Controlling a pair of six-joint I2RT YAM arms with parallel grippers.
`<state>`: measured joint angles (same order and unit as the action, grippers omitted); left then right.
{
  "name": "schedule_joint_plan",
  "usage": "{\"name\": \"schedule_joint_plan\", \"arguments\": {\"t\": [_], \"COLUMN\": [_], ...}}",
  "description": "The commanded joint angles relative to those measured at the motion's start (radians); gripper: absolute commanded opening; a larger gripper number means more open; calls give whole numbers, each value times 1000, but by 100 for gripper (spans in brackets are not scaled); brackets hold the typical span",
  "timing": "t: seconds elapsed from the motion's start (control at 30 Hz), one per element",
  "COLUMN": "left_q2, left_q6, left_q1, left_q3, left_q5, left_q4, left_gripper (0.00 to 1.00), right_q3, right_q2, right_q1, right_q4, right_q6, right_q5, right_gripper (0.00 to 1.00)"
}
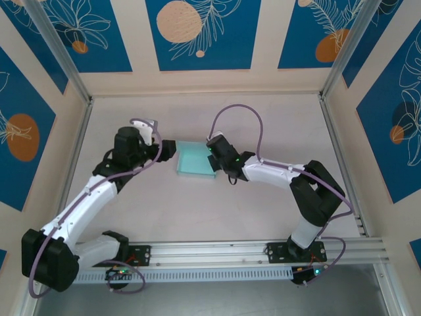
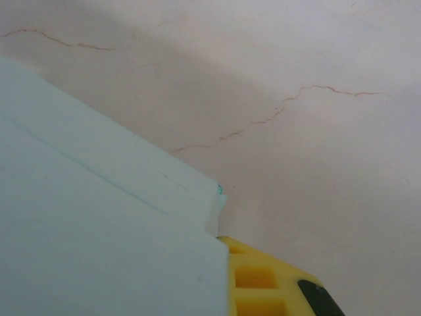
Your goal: Fold the paper box
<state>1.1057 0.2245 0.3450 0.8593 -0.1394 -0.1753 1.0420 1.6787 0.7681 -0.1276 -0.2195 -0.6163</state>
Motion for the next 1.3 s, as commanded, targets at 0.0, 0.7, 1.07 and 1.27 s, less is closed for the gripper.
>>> {"name": "schedule_joint_plan", "arguments": {"t": [0.0,0.7,1.07,1.27], "left_q2": [35,320,301,313], "left_q6": [-251,-384,-311,-384], "left_q1": [-63,-186,-172,-169], "left_q3": [82,-33,-105,-96], "left_q5": [-185,-548,-424,-415], "left_q4": [-191,139,339,352], "left_gripper": [89,57,47,51], "right_q3": [8,87,129,144], "right_q2": [-40,-29,-39,-106], "right_q1": [-24,-85,-63,-56], "right_q4": [3,-31,-122,-198], "right_q6": [64,167,106,0], "right_q5": [59,234,212,201], "right_gripper": [4,8,40,51]}}
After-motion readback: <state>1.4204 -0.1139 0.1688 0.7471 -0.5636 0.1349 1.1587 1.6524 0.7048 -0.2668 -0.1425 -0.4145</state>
